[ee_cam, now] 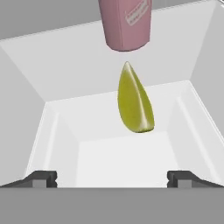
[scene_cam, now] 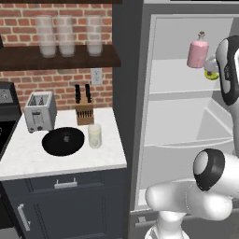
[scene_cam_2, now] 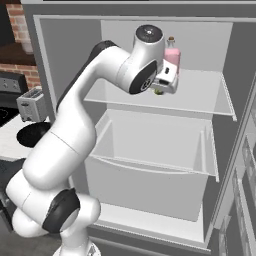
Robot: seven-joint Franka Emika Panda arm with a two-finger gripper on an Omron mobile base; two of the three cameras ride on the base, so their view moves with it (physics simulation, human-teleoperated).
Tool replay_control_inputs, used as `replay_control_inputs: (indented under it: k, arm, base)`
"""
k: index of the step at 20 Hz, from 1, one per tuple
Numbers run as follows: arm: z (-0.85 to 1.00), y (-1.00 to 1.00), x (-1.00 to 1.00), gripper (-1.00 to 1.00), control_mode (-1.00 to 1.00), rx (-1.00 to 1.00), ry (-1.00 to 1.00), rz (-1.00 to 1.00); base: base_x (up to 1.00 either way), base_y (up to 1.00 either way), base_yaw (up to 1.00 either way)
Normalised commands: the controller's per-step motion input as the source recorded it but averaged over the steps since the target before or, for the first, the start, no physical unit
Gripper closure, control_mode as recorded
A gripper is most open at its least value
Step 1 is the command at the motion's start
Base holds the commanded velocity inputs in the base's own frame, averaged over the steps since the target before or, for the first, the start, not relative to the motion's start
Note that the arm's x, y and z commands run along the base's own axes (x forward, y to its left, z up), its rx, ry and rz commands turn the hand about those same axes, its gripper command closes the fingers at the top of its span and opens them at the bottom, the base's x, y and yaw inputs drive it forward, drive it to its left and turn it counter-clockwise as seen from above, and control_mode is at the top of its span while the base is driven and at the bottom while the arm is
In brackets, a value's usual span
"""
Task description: Grab a lemon wedge from the fridge and one ice cube from the ice bowl, and put them in the glass of lemonade.
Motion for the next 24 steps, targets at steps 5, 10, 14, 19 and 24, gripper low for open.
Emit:
replay_control_inputs:
  k: [5, 10, 14, 19, 24]
  arm:
    - [-0.03, -0.45, 0.3, -1.0, -1.0, 0.0, -0.12, 0.0]
    - [-0.01, -0.15, 0.25, -1.0, -1.0, 0.0, -0.05, 0.0]
    - [-0.05, 0.0, 0.33, -1.0, -1.0, 0.0, 0.0, 0.0]
    - [-0.15, 0.0, 0.18, -1.0, -1.0, 0.0, 0.03, 0.0]
    - [-0.12, -0.05, 0.16, -1.0, -1.0, 0.0, 0.01, 0.0]
  base:
    - [0.0, 0.0, 0.0]
    - [0.0, 0.0, 0.0]
    - [0.0, 0.0, 0.0]
    - [0.0, 0.0, 0.0]
    - [0.0, 0.0, 0.0]
